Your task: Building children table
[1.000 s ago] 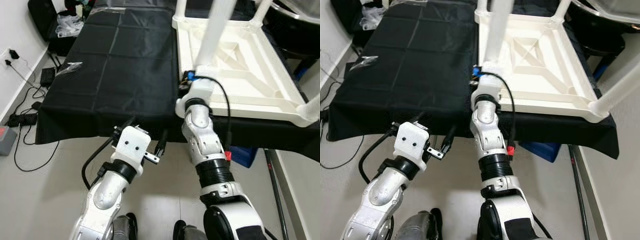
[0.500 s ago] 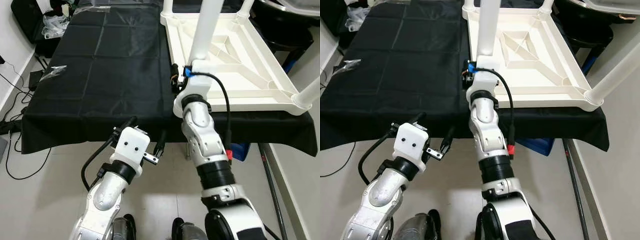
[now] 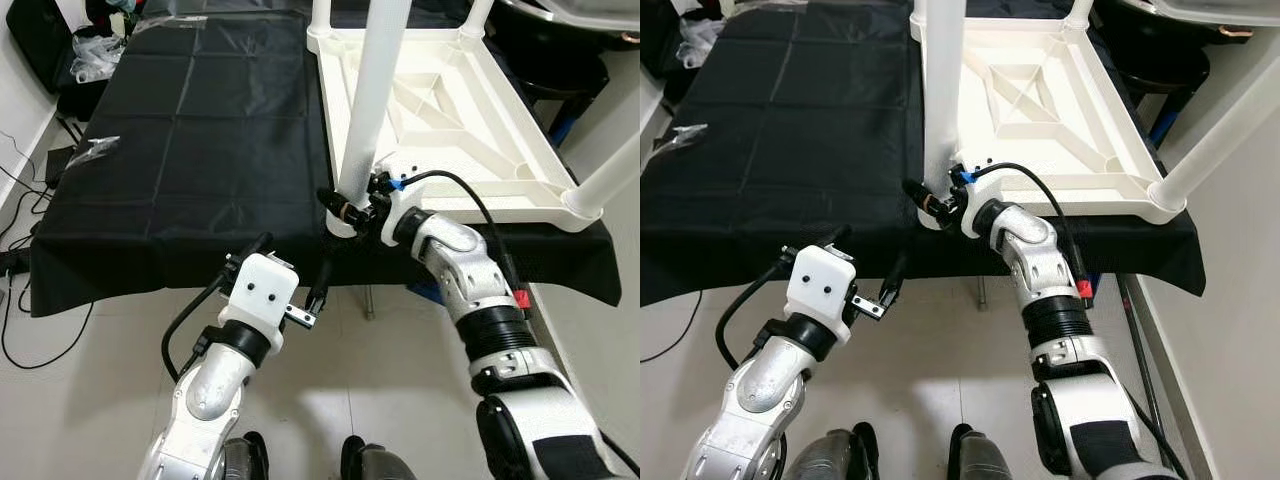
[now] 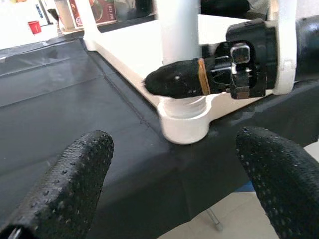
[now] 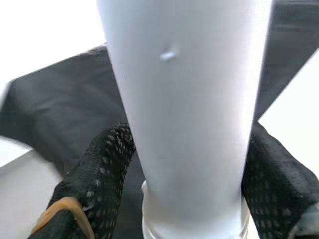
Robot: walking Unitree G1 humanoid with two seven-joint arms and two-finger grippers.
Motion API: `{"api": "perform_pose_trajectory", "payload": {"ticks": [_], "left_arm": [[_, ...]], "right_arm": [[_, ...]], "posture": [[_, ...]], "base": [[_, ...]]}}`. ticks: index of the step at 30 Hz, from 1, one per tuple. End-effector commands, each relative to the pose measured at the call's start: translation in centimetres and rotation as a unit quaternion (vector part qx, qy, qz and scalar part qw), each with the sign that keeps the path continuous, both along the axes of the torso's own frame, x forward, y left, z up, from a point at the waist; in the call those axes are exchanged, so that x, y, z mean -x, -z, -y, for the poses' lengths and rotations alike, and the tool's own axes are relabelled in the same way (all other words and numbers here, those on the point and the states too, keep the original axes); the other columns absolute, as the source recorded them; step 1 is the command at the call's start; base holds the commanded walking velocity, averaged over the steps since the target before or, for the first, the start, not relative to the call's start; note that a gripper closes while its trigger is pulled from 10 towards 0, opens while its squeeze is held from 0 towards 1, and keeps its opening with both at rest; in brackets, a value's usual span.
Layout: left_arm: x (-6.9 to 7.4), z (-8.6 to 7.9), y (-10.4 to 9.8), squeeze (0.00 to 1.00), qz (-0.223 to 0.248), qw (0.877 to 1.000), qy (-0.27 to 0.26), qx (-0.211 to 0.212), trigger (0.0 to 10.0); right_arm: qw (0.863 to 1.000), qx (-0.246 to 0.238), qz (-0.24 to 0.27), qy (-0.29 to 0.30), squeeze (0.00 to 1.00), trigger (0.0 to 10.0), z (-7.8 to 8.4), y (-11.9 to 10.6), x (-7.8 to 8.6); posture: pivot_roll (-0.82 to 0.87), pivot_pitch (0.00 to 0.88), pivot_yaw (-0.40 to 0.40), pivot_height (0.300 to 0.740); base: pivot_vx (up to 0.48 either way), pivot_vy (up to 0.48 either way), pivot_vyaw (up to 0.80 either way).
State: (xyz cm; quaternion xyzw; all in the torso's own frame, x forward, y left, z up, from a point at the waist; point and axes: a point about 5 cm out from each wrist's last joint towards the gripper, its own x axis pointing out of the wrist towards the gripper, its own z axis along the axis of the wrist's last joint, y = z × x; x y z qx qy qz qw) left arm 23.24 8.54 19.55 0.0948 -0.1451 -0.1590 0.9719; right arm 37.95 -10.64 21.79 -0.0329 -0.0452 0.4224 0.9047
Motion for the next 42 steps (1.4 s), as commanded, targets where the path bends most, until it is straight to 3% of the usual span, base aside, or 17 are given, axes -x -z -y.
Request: {"api": "perform_pose_trajectory", "payload": {"ticks": [1,8,18,19,22,28,31,32,33,34,35,37,38,40,42], "left_arm": [[0.2,0.2,0.3,0.00,-0.003,1.000,0.005,-0.003,10.0],[0.3,0.0,0.2,0.00,-0.002,1.000,0.002,-0.006,10.0],[0.5,0.0,0.3,0.00,-0.004,1.000,0.001,-0.005,10.0],[0.4,0.0,0.3,0.00,-0.005,1.000,0.000,-0.005,10.0],[0.4,0.0,0.4,0.00,-0.006,1.000,-0.001,-0.005,10.0],[0.4,-0.1,0.4,0.00,-0.006,1.000,-0.004,-0.005,10.0],[0.4,-0.1,0.4,0.00,-0.006,1.000,-0.004,-0.005,10.0],[0.3,-0.1,0.4,0.00,-0.006,1.000,-0.005,-0.005,10.0],[0.3,-0.1,0.4,0.00,-0.006,1.000,-0.005,-0.005,10.0],[0.3,-0.1,0.3,0.00,-0.005,1.000,-0.004,-0.005,10.0],[0.3,-0.1,0.3,0.00,-0.005,1.000,-0.004,-0.005,10.0],[0.1,-0.1,0.3,0.00,-0.004,1.000,-0.004,-0.005,10.0],[0.1,-0.1,0.3,0.00,-0.004,1.000,-0.004,-0.005,10.0],[0.1,-0.1,0.2,0.00,-0.003,1.000,-0.002,-0.004,10.0],[0.0,0.0,0.2,0.00,-0.002,1.000,-0.002,-0.005,10.0]], "right_arm": [[0.999,0.000,-0.026,-0.048,0.00,10.0,-1.3,1.0,0.4],[0.995,-0.001,-0.006,-0.099,0.00,10.0,-3.4,-1.2,-0.6],[0.995,-0.024,0.008,-0.101,0.00,10.0,-5.1,-2.3,-0.8],[0.995,-0.027,0.011,-0.097,0.00,0.0,-5.3,-2.2,-0.9],[0.995,-0.028,0.007,-0.098,0.00,0.0,-5.5,-1.7,-0.8],[0.999,-0.050,0.010,0.005,0.00,0.0,-4.4,-1.3,-1.7],[0.998,-0.057,0.010,0.027,0.00,0.0,-4.1,-1.2,-1.8],[0.995,-0.065,0.008,0.074,0.00,0.0,-3.4,-0.9,-2.1],[0.995,-0.065,0.008,0.074,0.00,0.0,-3.4,-0.9,-2.1],[0.989,-0.069,0.008,0.129,0.00,0.0,-2.5,-0.6,-2.3],[0.989,-0.069,0.008,0.129,0.00,0.0,-2.5,-0.6,-2.3],[0.968,-0.077,0.003,0.240,0.00,0.0,-0.8,0.1,-2.4],[0.968,-0.077,0.003,0.240,0.00,0.0,-0.8,0.1,-2.4],[0.941,-0.091,-0.001,0.326,0.00,0.0,0.1,0.4,-2.1],[0.913,-0.113,-0.001,0.392,0.00,0.0,0.1,0.3,-1.2]], "posture": [[0.21,0.199,-0.078,0.740],[0.22,0.211,-0.088,0.740],[0.22,0.219,-0.091,0.740],[0.21,0.220,-0.091,0.740],[0.21,0.221,-0.094,0.740],[0.21,0.221,-0.091,0.740],[0.21,0.222,-0.091,0.740],[0.21,0.223,-0.088,0.740],[0.21,0.223,-0.088,0.740],[0.20,0.225,-0.083,0.740],[0.20,0.225,-0.083,0.740],[0.20,0.225,-0.082,0.740],[0.20,0.225,-0.082,0.740],[0.19,0.225,-0.080,0.740],[0.19,0.226,-0.074,0.740]], "base": [[0.000,0.000,0.00],[0.000,0.000,0.00],[0.000,0.000,0.00],[0.000,0.000,0.00],[0.000,0.000,0.00],[0.000,0.000,0.00],[0.000,0.000,0.00],[0.000,0.000,0.00],[0.000,0.000,0.00],[0.000,0.000,0.00],[0.000,0.000,0.00],[0.000,0.000,0.00],[0.000,0.000,0.00],[0.000,0.000,0.00],[0.000,0.000,0.00]]}}
